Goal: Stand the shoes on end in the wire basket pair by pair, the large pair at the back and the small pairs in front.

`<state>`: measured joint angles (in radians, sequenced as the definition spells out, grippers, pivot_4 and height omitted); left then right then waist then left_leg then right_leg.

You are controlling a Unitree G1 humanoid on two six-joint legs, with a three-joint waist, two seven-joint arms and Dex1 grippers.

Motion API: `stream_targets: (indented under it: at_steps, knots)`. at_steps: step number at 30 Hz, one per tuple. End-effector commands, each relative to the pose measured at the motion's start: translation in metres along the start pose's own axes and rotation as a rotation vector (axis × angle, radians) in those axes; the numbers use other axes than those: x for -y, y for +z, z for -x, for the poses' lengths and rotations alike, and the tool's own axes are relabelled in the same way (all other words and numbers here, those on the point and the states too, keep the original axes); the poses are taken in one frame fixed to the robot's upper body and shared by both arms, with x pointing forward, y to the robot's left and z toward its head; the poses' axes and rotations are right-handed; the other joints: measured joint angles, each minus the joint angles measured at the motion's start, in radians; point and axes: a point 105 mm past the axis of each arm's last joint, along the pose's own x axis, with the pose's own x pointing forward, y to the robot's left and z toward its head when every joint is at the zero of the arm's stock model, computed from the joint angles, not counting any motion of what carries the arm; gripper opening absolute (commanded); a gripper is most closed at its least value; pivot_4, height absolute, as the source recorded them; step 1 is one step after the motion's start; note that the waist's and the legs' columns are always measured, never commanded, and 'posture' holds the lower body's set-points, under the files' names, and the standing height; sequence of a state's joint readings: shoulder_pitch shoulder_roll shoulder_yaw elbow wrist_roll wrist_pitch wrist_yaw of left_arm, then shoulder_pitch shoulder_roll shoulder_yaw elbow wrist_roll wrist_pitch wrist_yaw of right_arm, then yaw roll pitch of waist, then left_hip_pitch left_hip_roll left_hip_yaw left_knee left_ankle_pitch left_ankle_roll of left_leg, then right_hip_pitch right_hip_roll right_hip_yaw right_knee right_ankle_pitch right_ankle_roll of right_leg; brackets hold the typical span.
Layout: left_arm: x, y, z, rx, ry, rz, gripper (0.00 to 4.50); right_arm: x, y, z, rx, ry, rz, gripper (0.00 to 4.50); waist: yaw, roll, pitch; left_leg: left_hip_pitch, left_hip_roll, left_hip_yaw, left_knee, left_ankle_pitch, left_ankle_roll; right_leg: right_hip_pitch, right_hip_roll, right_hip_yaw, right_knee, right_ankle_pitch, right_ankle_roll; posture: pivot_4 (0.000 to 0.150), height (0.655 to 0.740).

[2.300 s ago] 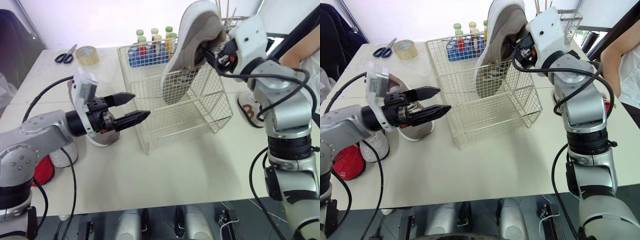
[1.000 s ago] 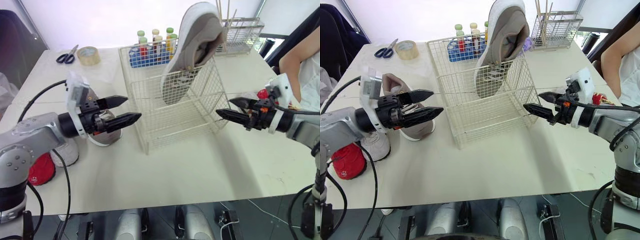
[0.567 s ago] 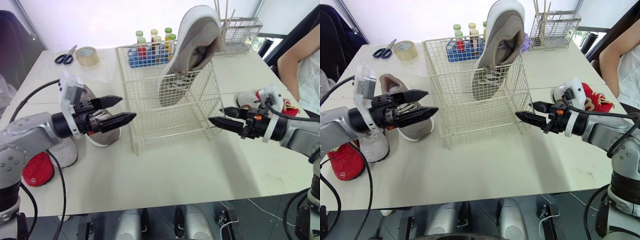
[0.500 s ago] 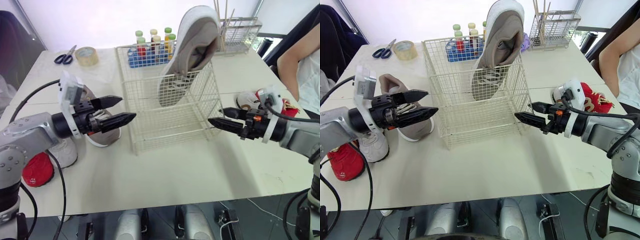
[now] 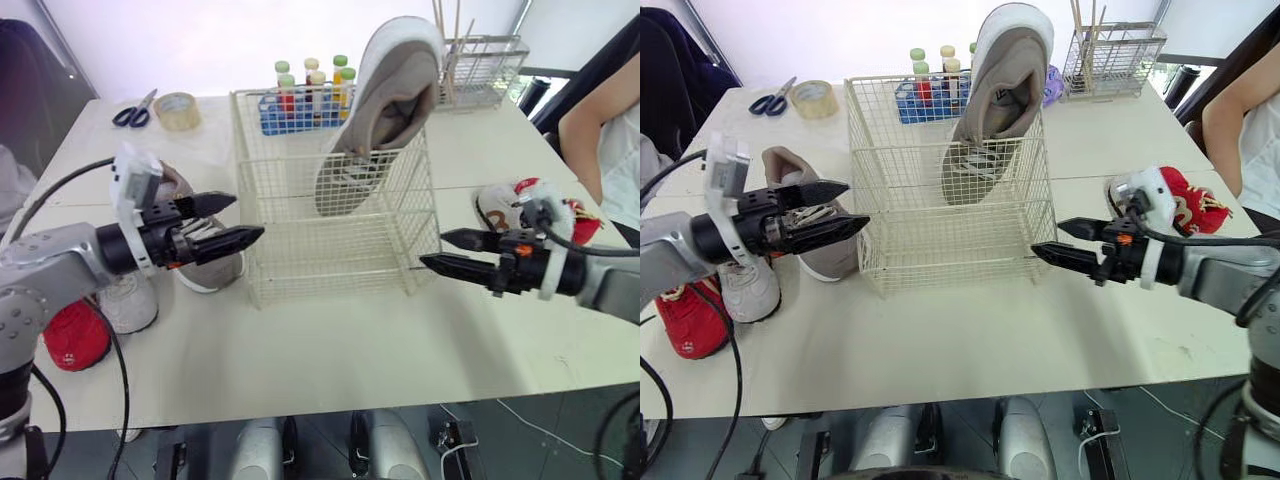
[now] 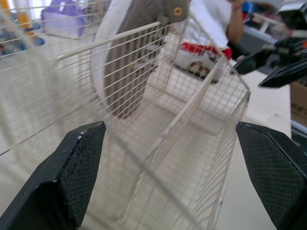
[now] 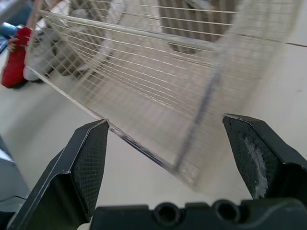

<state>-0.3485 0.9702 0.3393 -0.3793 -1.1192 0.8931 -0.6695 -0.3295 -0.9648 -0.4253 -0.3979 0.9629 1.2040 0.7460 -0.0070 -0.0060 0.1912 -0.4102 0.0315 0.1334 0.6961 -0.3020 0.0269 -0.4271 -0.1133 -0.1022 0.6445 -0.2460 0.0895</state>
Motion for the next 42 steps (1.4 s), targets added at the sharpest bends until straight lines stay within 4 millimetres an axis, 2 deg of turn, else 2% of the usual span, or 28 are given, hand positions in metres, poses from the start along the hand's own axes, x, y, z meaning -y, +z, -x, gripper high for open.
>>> stream_targets:
  at_steps: [1, 3, 4, 6, 8, 9, 11, 12, 13, 16, 20, 25, 27, 30, 34, 39, 42]
  knots:
    - [-0.012, 0.014, 0.024, 0.027, 0.037, -0.002, 4.50, 0.005, 0.018, 0.025, 0.057, -0.012, 0.059, 4.07, -0.002, 0.000, 0.000, 0.000, 0.000, 0.000, 0.000, 0.000, 0.000, 0.000, 0.000, 0.000, 0.000, 0.000, 0.000, 0.150, 0.7400]
    - [-0.023, 0.019, 0.039, 0.062, 0.068, 0.045, 4.50, 0.006, 0.022, 0.032, 0.074, -0.009, 0.071, 4.07, -0.003, 0.000, 0.000, 0.000, 0.000, 0.000, 0.000, 0.000, 0.000, 0.000, 0.000, 0.000, 0.000, 0.000, 0.000, 0.150, 0.7400]
    - [-0.031, 0.024, 0.047, 0.090, 0.103, 0.062, 4.50, 0.009, 0.024, 0.037, 0.077, -0.027, 0.086, 4.30, -0.003, 0.000, 0.000, 0.000, 0.001, 0.000, 0.000, 0.000, 0.000, 0.000, 0.000, 0.000, 0.000, 0.000, 0.000, 0.150, 0.7400]
    - [-0.047, 0.029, 0.063, 0.127, 0.180, 0.091, 4.50, 0.016, 0.028, 0.047, 0.068, -0.064, 0.120, 4.30, -0.003, 0.000, 0.000, 0.000, 0.001, 0.000, 0.000, 0.000, 0.000, 0.000, 0.000, 0.000, 0.000, 0.000, 0.000, 0.150, 0.7400]
    - [-0.065, 0.030, 0.078, 0.144, 0.285, 0.109, 4.50, 0.027, 0.039, 0.060, 0.078, -0.138, 0.192, 4.30, -0.003, 0.000, 0.000, 0.000, 0.000, 0.000, 0.000, 0.000, 0.000, 0.000, 0.000, 0.000, 0.000, 0.000, 0.000, 0.150, 0.7400]
    - [-0.074, 0.029, 0.083, 0.154, 0.322, 0.146, 4.50, 0.030, 0.055, 0.067, 0.115, -0.160, 0.241, 4.30, -0.003, 0.000, 0.000, 0.000, 0.000, 0.000, 0.000, 0.000, 0.000, 0.000, 0.000, 0.000, 0.000, 0.000, 0.000, 0.150, 0.7400]
    - [-0.084, 0.022, 0.085, 0.138, 0.347, 0.235, 4.50, 0.012, 0.100, 0.075, 0.236, -0.083, 0.350, 4.30, -0.006, 0.002, 0.001, 0.000, 0.000, 0.001, 0.000, 0.000, 0.000, 0.000, 0.000, 0.000, 0.000, 0.000, 0.001, 0.150, 0.7400]
    - [-0.091, 0.013, 0.083, 0.102, 0.368, 0.278, 4.50, -0.003, 0.120, 0.074, 0.283, -0.011, 0.410, 4.30, -0.007, 0.004, 0.002, 0.000, 0.000, 0.001, 0.001, 0.000, 0.000, -0.001, -0.001, 0.000, 0.001, 0.000, 0.001, 0.150, 0.7400]
    - [-0.096, 0.003, 0.082, 0.054, 0.391, 0.304, 4.50, -0.019, 0.133, 0.071, 0.308, 0.062, 0.464, 4.30, -0.008, 0.005, 0.002, 0.000, 0.000, 0.002, 0.000, 0.000, 0.000, -0.002, -0.001, 0.001, 0.001, 0.000, 0.001, 0.150, 0.7400]
    - [-0.106, -0.021, 0.076, -0.053, 0.422, 0.385, 4.50, -0.064, 0.151, 0.055, 0.325, 0.309, 0.575, 4.30, -0.009, 0.002, 0.001, 0.001, 0.001, 0.001, -0.004, 0.001, -0.002, -0.003, 0.001, 0.001, 0.001, -0.001, 0.000, 0.150, 0.7400]
    - [-0.118, -0.040, 0.074, -0.146, 0.498, 0.436, 4.50, -0.102, 0.142, 0.027, 0.266, 0.554, 0.675, 4.30, -0.009, -0.007, 0.001, 0.000, 0.001, 0.002, -0.007, 0.001, -0.003, -0.004, 0.000, 0.001, -0.001, -0.001, -0.001, 0.150, 0.7400]
    - [-0.123, -0.050, 0.077, -0.220, 0.548, 0.485, 4.50, -0.125, 0.126, 0.009, 0.193, 0.744, 0.739, 4.30, -0.001, -0.009, 0.001, -0.001, -0.001, 0.003, -0.007, 0.001, -0.002, -0.006, -0.003, 0.000, -0.001, -0.001, -0.001, 0.150, 0.7400]
    - [-0.125, -0.058, 0.073, -0.266, 0.573, 0.510, 4.50, -0.132, 0.113, -0.002, 0.144, 0.831, 0.759, 4.30, -0.001, -0.009, 0.001, -0.002, -0.001, 0.003, -0.007, 0.001, -0.002, -0.005, -0.003, -0.001, -0.001, -0.001, -0.001, 0.150, 0.7400]
    - [-0.126, -0.060, 0.063, -0.276, 0.560, 0.529, 4.50, -0.131, 0.108, -0.015, 0.130, 0.848, 0.778, 4.30, -0.002, -0.009, 0.000, -0.002, -0.001, 0.003, -0.004, 0.001, -0.002, -0.005, -0.003, -0.001, 0.001, -0.001, -0.001, 0.150, 0.7400]
    - [-0.134, -0.064, 0.046, -0.273, 0.550, 0.542, 4.50, -0.120, 0.101, -0.032, 0.115, 0.789, 0.808, 4.30, -0.002, -0.010, 0.000, -0.002, 0.000, 0.002, -0.002, 0.001, -0.002, -0.005, -0.002, -0.001, 0.004, -0.001, -0.001, 0.150, 0.7400]
    - [-0.150, -0.084, 0.032, -0.353, 0.624, 0.550, 4.50, -0.114, 0.099, -0.038, 0.114, 0.751, 0.813, 4.30, -0.003, -0.010, 0.000, -0.002, 0.000, 0.002, -0.001, 0.001, -0.002, -0.004, -0.002, -0.001, 0.003, -0.001, -0.001, 0.150, 0.7400]
    - [-0.154, -0.084, 0.021, -0.337, 0.624, 0.553, 3.68, -0.111, 0.097, -0.036, 0.107, 0.744, 0.810, 4.50, -0.001, -0.010, 0.000, -0.002, 0.000, 0.002, 0.000, 0.001, -0.002, -0.004, -0.002, -0.002, 0.004, -0.001, -0.001, 0.150, 0.7400]
